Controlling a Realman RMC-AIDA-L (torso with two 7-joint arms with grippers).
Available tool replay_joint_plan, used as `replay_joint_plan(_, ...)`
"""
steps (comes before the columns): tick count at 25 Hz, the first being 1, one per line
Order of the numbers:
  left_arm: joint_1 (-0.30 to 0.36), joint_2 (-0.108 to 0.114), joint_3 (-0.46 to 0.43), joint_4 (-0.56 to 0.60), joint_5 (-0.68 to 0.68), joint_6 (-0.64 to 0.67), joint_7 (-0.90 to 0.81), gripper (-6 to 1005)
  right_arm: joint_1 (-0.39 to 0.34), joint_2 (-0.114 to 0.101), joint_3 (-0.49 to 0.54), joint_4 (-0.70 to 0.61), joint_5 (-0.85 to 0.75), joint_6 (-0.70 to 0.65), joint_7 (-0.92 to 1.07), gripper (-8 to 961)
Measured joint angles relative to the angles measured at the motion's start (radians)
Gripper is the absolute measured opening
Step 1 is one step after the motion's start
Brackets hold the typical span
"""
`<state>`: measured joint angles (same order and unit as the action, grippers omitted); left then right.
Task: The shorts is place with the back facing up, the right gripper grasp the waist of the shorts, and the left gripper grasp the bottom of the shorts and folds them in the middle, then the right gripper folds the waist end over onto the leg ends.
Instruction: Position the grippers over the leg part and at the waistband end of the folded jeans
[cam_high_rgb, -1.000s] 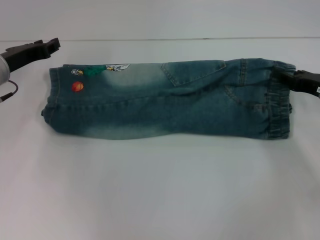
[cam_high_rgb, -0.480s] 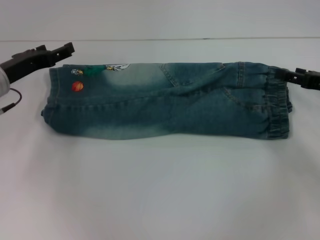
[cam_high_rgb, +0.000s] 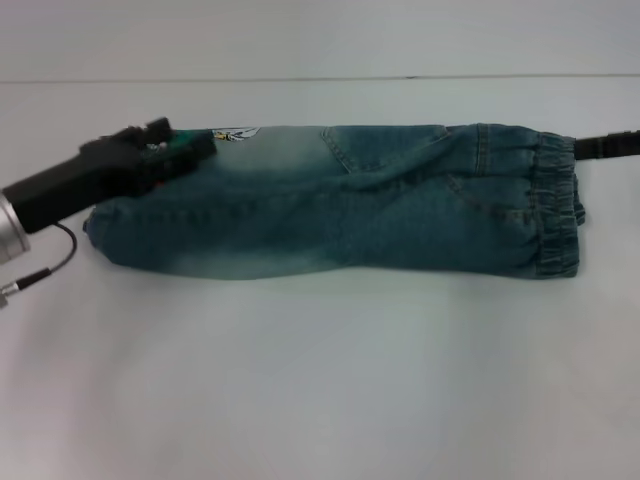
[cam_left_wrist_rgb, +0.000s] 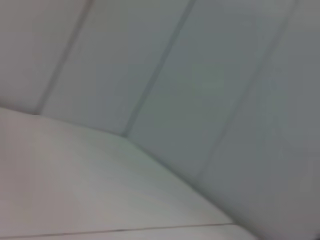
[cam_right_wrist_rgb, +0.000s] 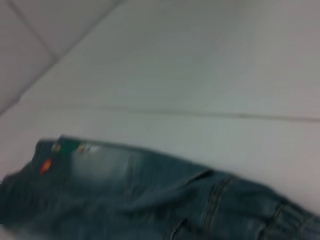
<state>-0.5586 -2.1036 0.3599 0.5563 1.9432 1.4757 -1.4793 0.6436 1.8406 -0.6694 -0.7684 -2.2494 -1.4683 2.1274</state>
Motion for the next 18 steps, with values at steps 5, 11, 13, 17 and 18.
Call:
replay_joint_plan(5,0.016,-0.005,0.015,-0.001,0.001,0.1,-0.001,934,0.072,0.007,-0.016,-0.058,-0.217,-0.045,0.127,836)
replay_joint_plan(11,0.02,-0.01,0.036,-0.013,0.016,0.084,-0.004,934,0.122,0.044,-0.029,-0.015,-0.361,0.024,0.186,835)
replay_joint_plan(13,0.019,-0.011,0.039,-0.018,0.017,0.076,-0.005,934,0.129,0.054,-0.04,0.011,-0.389,0.066,0.192,835)
replay_joint_plan(17,0.019,-0.015,0.049,-0.019,0.017,0.069,-0.005,934,0.14,0.061,-0.05,0.069,-0.411,0.129,0.193,834)
replay_joint_plan(18,0.019,-0.016,0.052,-0.019,0.017,0.068,-0.006,934,0.142,0.063,-0.052,0.081,-0.412,0.144,0.193,834)
